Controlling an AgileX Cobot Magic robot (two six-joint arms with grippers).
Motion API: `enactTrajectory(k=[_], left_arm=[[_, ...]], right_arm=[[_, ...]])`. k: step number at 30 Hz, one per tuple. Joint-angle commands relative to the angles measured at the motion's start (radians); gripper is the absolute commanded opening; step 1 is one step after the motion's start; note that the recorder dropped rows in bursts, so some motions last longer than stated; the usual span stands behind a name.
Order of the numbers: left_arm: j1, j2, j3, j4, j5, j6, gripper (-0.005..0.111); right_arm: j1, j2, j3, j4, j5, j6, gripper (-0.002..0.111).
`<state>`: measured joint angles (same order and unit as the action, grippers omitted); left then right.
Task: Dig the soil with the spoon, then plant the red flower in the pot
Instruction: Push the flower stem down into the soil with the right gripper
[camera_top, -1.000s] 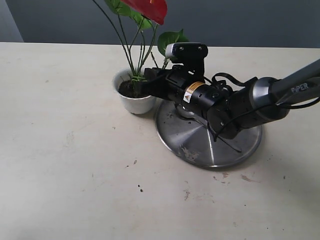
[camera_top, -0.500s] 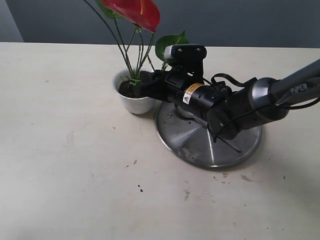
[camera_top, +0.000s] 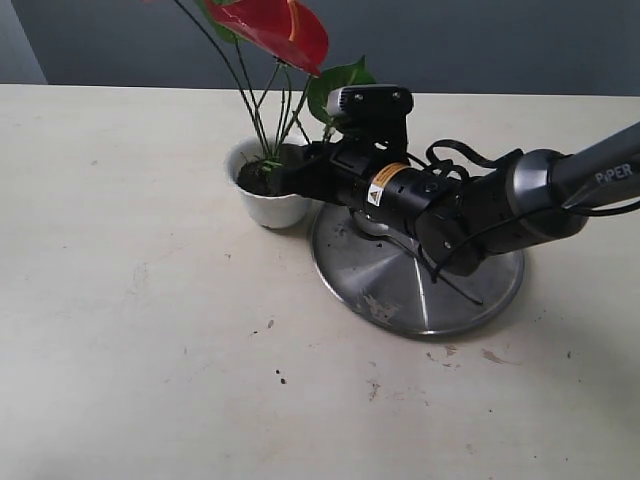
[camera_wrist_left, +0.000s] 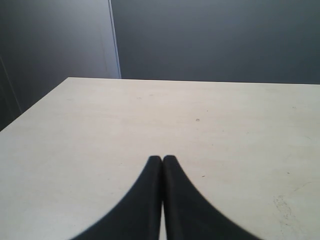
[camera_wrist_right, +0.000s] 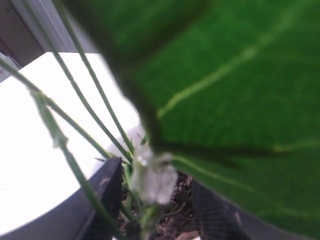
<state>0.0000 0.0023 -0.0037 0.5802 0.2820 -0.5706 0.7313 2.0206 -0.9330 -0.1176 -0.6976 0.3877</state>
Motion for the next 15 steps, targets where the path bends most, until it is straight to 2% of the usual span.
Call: enactTrajectory(k=[1, 6, 11, 15], left_arm=[[0.001, -0.002, 0.004, 0.0, 0.002, -0.002, 0.0], [0.001, -0.002, 0.004, 0.0, 0.002, -0.002, 0.0], [0.001, -0.002, 0.004, 0.0, 0.002, -0.002, 0.0], [0.001, -0.002, 0.004, 0.0, 0.002, -0.002, 0.0]], right_arm=[[-0.002, -0.001, 0.013, 0.0, 0.085, -0.017, 0.043], [-0.002, -0.019, 0.013, 0.0, 0.121, -0.017, 0.045], [-0.002, -0.026, 0.013, -0.002, 0.139, -0.017, 0.058], [-0.002, -0.026, 0.013, -0.007, 0.135, -0.019, 0.058]])
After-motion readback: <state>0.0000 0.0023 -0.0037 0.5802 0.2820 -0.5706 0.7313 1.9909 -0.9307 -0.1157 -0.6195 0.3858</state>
